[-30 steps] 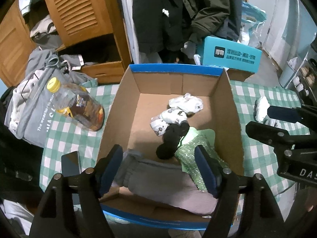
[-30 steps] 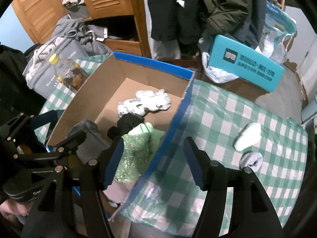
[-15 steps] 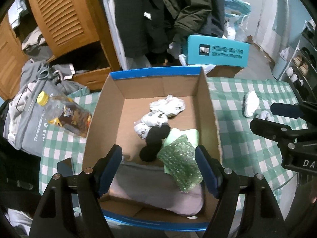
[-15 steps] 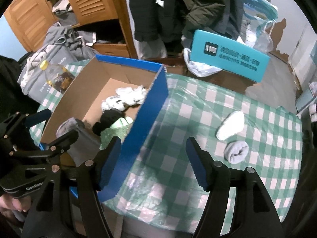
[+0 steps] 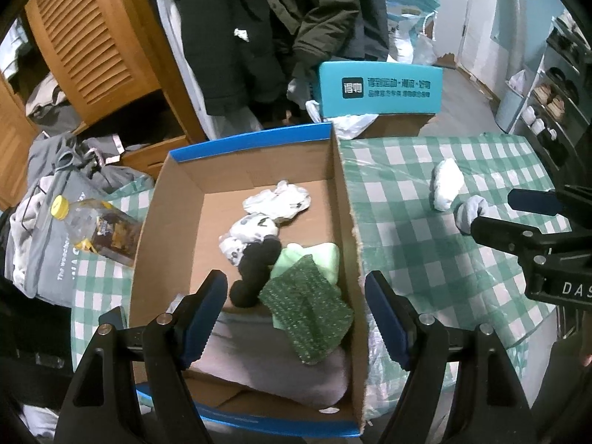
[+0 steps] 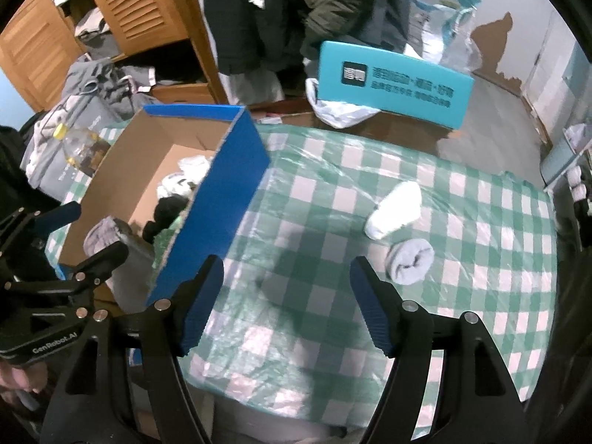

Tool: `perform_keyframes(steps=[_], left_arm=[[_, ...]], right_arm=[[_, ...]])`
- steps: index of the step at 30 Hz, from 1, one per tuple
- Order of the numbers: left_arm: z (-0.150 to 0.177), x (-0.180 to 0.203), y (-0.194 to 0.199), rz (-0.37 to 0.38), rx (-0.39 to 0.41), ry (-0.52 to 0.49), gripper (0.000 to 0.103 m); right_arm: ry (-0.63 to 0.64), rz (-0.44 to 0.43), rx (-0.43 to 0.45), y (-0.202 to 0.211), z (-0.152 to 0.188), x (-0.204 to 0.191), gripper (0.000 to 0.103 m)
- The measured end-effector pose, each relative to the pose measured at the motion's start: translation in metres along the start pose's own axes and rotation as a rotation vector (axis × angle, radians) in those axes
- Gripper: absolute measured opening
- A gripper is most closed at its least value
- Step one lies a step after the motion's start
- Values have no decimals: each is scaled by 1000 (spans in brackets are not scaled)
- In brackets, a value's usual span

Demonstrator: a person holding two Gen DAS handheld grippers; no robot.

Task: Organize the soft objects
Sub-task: 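Move both grippers over the white wrapped sock and grey rolled sock on the table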

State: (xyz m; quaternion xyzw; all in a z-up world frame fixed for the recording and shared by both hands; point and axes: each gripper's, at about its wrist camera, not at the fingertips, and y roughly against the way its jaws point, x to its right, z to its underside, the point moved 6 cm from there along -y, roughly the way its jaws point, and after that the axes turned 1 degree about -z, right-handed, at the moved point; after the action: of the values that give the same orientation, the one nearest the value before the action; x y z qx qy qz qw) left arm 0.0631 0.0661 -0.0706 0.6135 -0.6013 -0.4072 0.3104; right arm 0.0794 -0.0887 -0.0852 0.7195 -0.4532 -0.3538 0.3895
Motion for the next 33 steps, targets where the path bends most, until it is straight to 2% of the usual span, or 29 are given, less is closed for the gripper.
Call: perform_keyframes(steps=[20, 33], left_arm=[[-9, 56, -11, 36, -21, -81, 81], [-10, 92, -36, 66, -76, -107, 81]], right_arm=[[-125, 55, -15, -1, 20, 74, 72], [-206, 65, -66, -23, 35, 115, 72]])
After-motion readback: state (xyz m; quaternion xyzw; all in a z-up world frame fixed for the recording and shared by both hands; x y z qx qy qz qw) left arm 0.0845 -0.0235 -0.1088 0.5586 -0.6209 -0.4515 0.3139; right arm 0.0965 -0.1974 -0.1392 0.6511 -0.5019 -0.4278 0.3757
